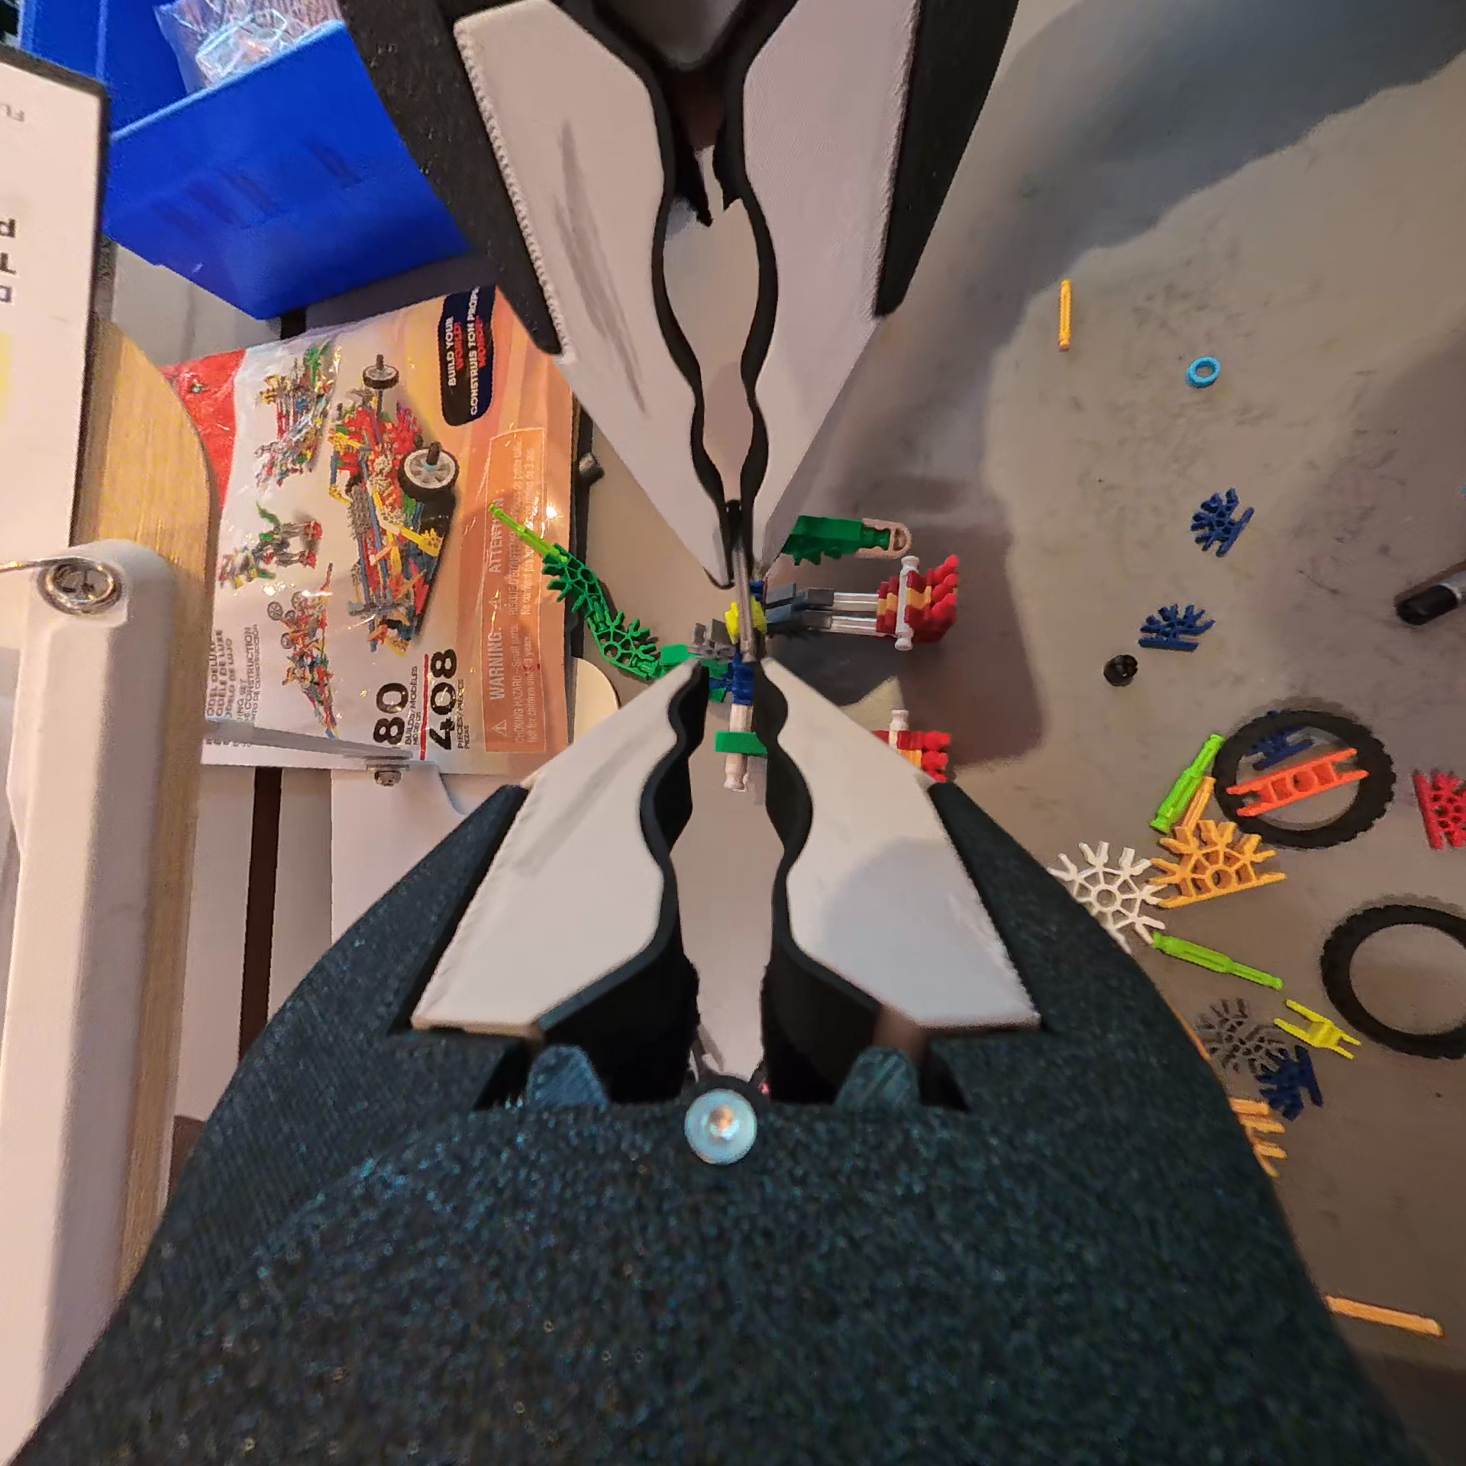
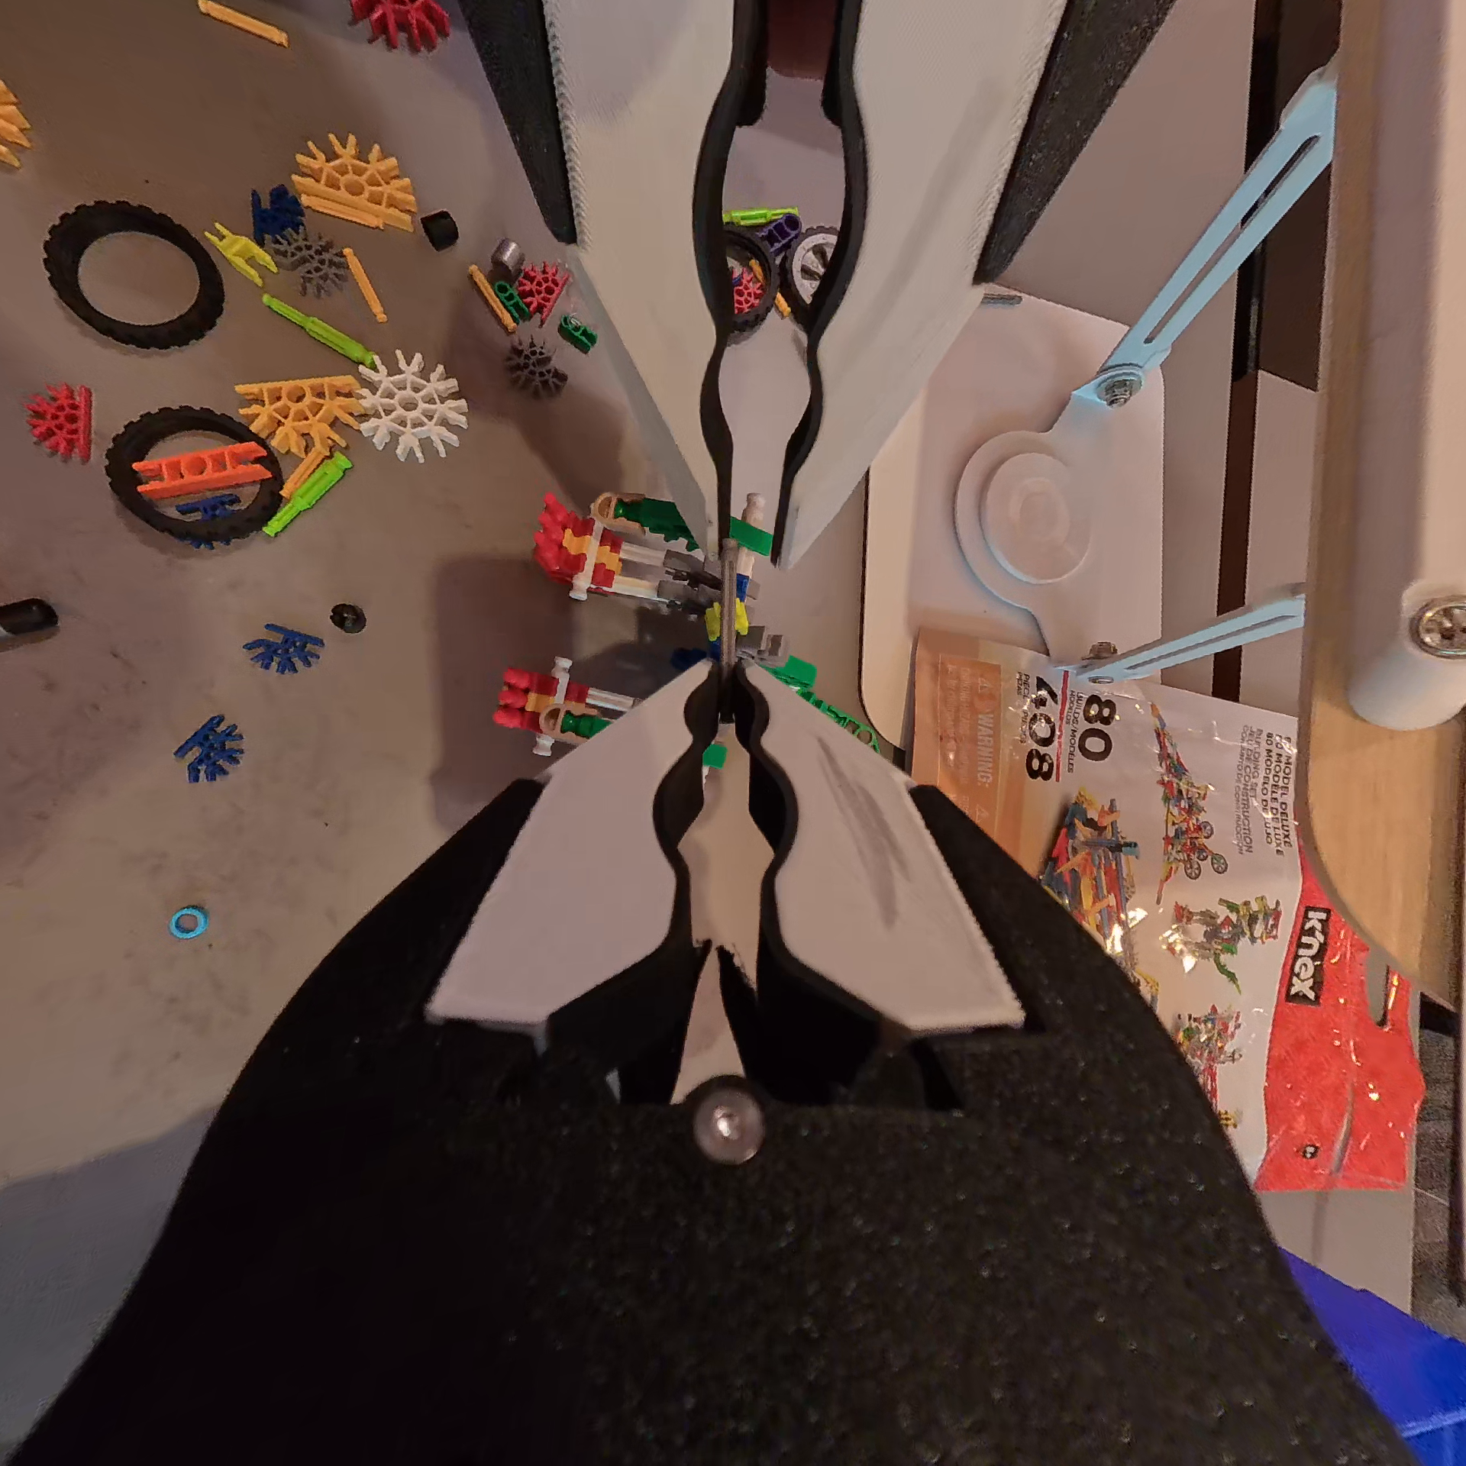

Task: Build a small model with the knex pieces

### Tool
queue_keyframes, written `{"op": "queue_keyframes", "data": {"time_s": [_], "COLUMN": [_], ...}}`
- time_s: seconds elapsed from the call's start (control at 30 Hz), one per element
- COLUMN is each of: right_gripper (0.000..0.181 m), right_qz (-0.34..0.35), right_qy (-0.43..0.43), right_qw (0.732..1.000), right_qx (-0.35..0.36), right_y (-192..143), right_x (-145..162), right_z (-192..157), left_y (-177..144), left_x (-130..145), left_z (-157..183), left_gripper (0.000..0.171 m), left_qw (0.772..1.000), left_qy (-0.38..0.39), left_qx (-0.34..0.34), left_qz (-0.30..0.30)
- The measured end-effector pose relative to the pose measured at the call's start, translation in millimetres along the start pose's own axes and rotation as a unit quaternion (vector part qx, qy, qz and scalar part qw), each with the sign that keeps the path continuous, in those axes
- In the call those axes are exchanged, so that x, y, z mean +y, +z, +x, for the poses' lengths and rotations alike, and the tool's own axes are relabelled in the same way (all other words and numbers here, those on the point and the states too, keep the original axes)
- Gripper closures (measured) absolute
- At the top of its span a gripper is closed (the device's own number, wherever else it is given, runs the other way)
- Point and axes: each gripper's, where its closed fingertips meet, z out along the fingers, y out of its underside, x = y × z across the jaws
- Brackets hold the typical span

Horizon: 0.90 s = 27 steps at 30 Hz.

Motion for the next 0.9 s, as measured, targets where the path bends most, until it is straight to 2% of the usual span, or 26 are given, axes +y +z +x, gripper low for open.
{"op": "queue_keyframes", "data": {"time_s": [0.23,0.7,0.9], "right_gripper": [0.18,0.18,0.179], "right_qz": [0.006,0.006,0.008], "right_qy": [0.007,0.0,-0.002], "right_qw": [1.0,1.0,1.0], "right_qx": [0.001,0.009,0.012], "right_y": [2.5,4.8,5.3], "right_x": [-0.1,-1.7,-2.5], "right_z": [2.5,4.7,5.1], "left_y": [2.5,5.3,14.2], "left_x": [2.8,7.3,16.8], "left_z": [2.4,1.2,2.8], "left_gripper": [0.171,0.171,0.171], "left_qw": [1.0,1.0,0.999], "left_qy": [0.008,0.004,0.01], "left_qx": [0.006,0.004,0.004], "left_qz": [-0.008,-0.023,-0.053]}}
